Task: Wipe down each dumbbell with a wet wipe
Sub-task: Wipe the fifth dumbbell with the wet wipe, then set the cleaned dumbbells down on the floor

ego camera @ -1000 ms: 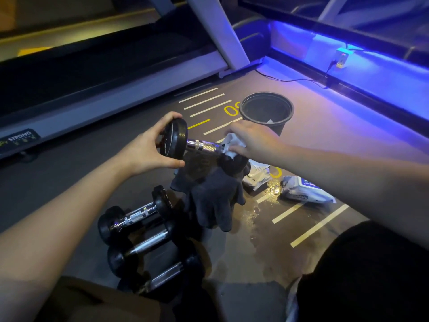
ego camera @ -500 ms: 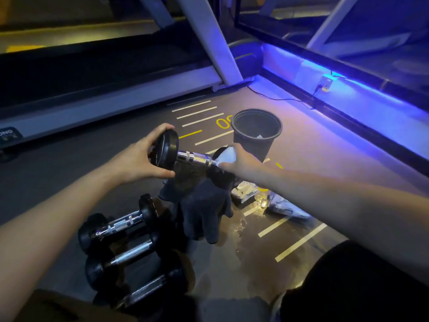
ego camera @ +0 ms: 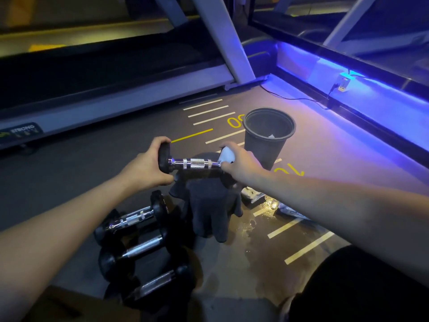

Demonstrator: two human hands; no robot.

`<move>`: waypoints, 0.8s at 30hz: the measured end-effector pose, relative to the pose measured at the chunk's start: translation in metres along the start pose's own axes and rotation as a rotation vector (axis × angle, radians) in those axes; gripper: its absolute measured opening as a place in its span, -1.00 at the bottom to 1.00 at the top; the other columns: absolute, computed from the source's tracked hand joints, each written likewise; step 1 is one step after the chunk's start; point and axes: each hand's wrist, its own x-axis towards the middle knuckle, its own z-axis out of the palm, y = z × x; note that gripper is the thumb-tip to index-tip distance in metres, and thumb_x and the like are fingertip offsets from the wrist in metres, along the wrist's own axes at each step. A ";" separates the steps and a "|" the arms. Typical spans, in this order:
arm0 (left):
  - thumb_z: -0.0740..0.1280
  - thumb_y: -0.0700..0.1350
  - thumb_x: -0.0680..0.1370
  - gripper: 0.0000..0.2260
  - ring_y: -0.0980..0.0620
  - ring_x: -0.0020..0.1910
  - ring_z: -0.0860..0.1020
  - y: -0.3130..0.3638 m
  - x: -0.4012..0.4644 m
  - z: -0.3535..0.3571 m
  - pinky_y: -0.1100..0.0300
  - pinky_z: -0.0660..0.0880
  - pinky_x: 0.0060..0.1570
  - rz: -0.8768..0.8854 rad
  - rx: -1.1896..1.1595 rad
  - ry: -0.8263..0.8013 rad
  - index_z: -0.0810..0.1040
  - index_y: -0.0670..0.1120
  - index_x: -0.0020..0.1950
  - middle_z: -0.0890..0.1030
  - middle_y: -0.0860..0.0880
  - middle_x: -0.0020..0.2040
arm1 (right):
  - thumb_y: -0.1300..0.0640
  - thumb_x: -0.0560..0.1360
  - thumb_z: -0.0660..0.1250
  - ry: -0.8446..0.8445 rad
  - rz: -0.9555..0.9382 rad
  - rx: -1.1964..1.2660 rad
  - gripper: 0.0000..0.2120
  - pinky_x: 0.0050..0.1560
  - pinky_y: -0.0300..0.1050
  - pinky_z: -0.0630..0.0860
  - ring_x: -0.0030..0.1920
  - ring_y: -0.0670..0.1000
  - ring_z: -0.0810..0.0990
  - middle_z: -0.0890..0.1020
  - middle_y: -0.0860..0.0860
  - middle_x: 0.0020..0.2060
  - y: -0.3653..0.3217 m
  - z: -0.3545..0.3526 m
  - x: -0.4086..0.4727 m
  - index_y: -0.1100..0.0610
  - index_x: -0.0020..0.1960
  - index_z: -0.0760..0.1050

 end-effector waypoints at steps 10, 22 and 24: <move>0.50 -0.21 0.25 -0.29 -0.04 -0.23 0.62 -0.016 -0.028 -0.047 -0.01 0.62 -0.14 0.013 -0.070 0.099 0.37 0.36 0.22 0.64 0.02 -0.07 | 0.04 0.48 0.30 0.114 -0.216 -0.081 -0.59 -0.16 -0.05 0.35 -0.08 0.18 0.48 0.59 0.13 0.00 -0.044 0.010 -0.008 -0.16 0.31 0.36; 0.64 -0.11 0.23 -0.31 0.10 -0.07 0.62 -0.097 -0.108 -0.082 0.25 0.53 -0.07 -0.055 -0.099 0.127 0.37 0.26 0.21 0.64 0.09 0.00 | 0.08 0.50 0.29 0.029 -0.349 -0.167 -0.58 -0.17 -0.06 0.31 -0.09 0.21 0.50 0.54 0.07 -0.13 -0.119 0.071 -0.040 -0.16 0.32 0.35; 0.65 -0.08 0.22 -0.31 0.10 -0.05 0.63 -0.117 -0.120 -0.071 0.17 0.56 -0.01 -0.088 -0.111 0.106 0.37 0.27 0.20 0.65 0.10 0.01 | 0.10 0.50 0.29 -0.012 -0.345 -0.176 -0.57 -0.14 -0.07 0.33 -0.04 0.23 0.53 0.54 0.07 -0.12 -0.117 0.092 -0.049 -0.12 0.35 0.35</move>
